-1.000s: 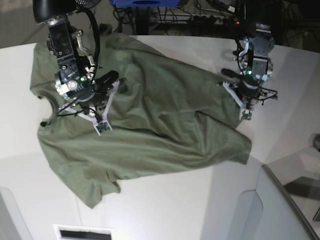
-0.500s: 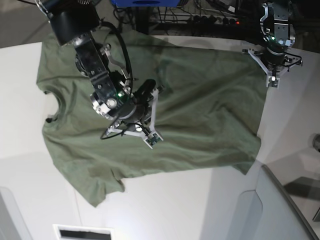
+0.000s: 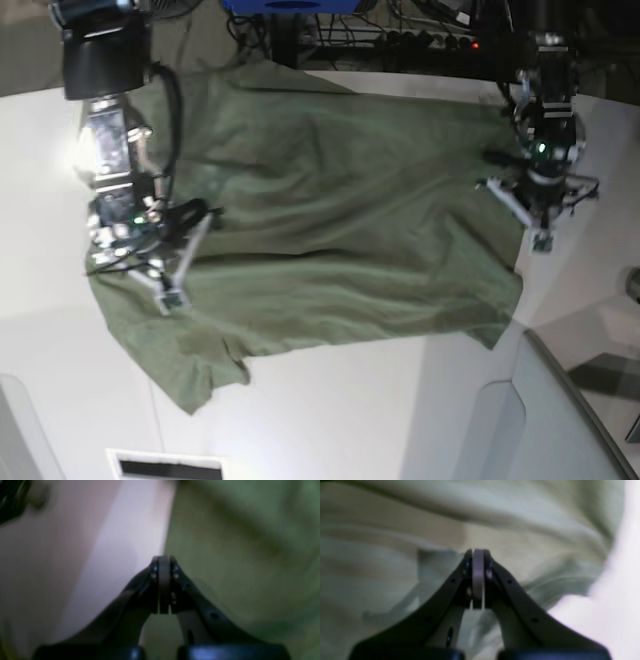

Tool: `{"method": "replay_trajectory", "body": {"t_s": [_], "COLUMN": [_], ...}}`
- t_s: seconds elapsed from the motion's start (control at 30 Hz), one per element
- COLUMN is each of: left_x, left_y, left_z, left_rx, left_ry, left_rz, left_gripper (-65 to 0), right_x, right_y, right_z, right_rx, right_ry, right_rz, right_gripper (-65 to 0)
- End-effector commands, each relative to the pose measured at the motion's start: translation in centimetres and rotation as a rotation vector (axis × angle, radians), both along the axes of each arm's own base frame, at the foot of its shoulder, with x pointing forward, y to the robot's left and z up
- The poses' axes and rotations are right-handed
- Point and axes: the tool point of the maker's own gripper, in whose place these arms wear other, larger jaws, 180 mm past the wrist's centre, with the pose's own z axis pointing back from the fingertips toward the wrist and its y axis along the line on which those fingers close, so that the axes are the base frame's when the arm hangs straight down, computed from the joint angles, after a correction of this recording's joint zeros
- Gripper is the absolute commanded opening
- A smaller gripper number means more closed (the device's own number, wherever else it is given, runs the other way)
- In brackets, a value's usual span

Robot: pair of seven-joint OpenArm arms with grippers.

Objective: Layout the t-shirt on the table in an organized manner, then fold the t-shirt properly
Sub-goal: 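Hold the shirt edge with both grippers and pull it taut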

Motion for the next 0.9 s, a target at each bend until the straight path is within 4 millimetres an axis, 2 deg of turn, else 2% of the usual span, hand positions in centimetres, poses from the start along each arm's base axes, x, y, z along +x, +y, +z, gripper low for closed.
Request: {"method": "replay_trajectory", "body": {"t_s": [0.0, 0.07, 0.2, 0.37, 0.53, 0.63, 0.8, 0.87], "left_x": [1.8, 4.2, 6.9, 7.5, 7.6, 7.8, 10.8, 12.4], "left_y": [0.3, -0.8, -2.2, -2.3, -1.6, -1.1, -1.4, -2.7], "left_z": [0.7, 0.2, 0.1, 0.2, -0.5, -1.6, -1.7, -2.1], "left_rx": [0.017, 0.000, -0.012, -0.013, -0.014, -0.026, -0.059, -0.084], "left_ry": [-0.027, -0.021, -0.017, -0.021, 0.003, 0.036, -0.035, -0.048], "left_rz": [-0.004, -0.027, -0.060, -0.062, -0.048, -0.028, -0.035, -0.054], "left_gripper": [-65.0, -65.0, -65.0, -65.0, -65.0, -65.0, -65.0, -65.0], "right_x": [2.2, 3.7, 5.7, 7.0, 7.1, 6.8, 7.0, 7.3], "right_y": [0.0, -1.7, -3.7, -4.1, -5.4, -7.9, -12.1, -13.2], "right_z": [1.4, 1.3, 0.2, -1.5, -4.0, -4.8, -4.7, -4.3], "right_rx": [0.014, -0.006, -0.014, 0.004, 0.010, -0.009, -0.081, -0.093], "right_ry": [-0.067, -0.094, -0.110, -0.082, -0.008, -0.011, -0.059, -0.089], "right_rz": [0.010, 0.008, -0.001, -0.013, -0.050, -0.084, -0.184, -0.197], "right_gripper": [-65.0, -65.0, -65.0, -65.0, -65.0, -65.0, -65.0, -65.0]}}
